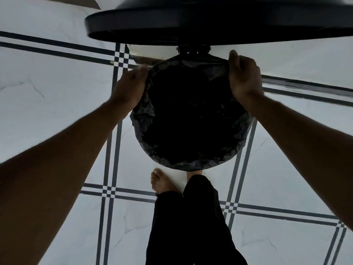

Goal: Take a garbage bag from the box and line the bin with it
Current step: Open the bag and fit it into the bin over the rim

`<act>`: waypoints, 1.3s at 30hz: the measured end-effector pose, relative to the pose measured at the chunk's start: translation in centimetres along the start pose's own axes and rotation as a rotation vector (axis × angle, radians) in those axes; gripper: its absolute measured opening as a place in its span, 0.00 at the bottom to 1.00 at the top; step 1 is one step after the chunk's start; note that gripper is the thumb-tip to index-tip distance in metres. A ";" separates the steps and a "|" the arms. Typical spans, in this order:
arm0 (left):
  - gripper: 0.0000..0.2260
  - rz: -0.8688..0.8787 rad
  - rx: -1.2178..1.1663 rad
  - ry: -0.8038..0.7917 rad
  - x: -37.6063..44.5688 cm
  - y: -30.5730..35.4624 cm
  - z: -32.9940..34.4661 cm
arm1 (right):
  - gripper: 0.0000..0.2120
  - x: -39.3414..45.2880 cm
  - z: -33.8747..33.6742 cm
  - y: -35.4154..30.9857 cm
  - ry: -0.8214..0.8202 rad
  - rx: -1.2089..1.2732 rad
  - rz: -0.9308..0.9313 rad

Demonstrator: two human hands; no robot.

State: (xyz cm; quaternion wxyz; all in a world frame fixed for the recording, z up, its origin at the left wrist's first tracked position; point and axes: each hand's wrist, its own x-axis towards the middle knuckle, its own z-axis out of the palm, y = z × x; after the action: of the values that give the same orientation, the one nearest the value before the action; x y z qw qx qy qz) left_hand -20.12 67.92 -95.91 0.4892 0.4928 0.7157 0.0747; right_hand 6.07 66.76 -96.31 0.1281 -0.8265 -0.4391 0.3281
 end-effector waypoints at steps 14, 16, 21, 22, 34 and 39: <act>0.13 -0.071 -0.115 0.232 -5.8 -4.0 0.8 | 0.09 -11.3 1.0 0.3 0.158 0.003 -0.364; 0.13 -0.145 -0.245 0.156 -5.9 -3.9 0.9 | 0.08 -13.4 2.4 0.3 0.011 -0.069 -0.440; 0.15 -0.313 -0.567 0.088 -4.2 -4.7 0.5 | 0.20 -9.1 9.3 1.6 -0.478 -0.428 -0.225; 0.15 -0.307 -0.605 0.066 -3.8 -5.1 0.8 | 0.25 -7.3 10.9 2.2 -0.514 -0.507 -0.173; 0.15 -0.382 -0.909 0.009 -4.6 -9.3 3.1 | 0.24 -3.2 17.3 3.4 -0.617 -0.683 -0.148; 0.09 -0.626 -0.949 0.268 -8.2 -9.7 3.9 | 0.21 -7.7 15.5 1.2 -0.395 -0.565 -0.192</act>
State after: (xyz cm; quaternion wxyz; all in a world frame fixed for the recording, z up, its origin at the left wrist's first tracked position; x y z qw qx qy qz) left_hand -22.93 55.17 -98.45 0.5603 -0.0290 0.7713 0.3006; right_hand -6.32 58.66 -105.26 -0.1628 -0.7050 -0.6043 0.3336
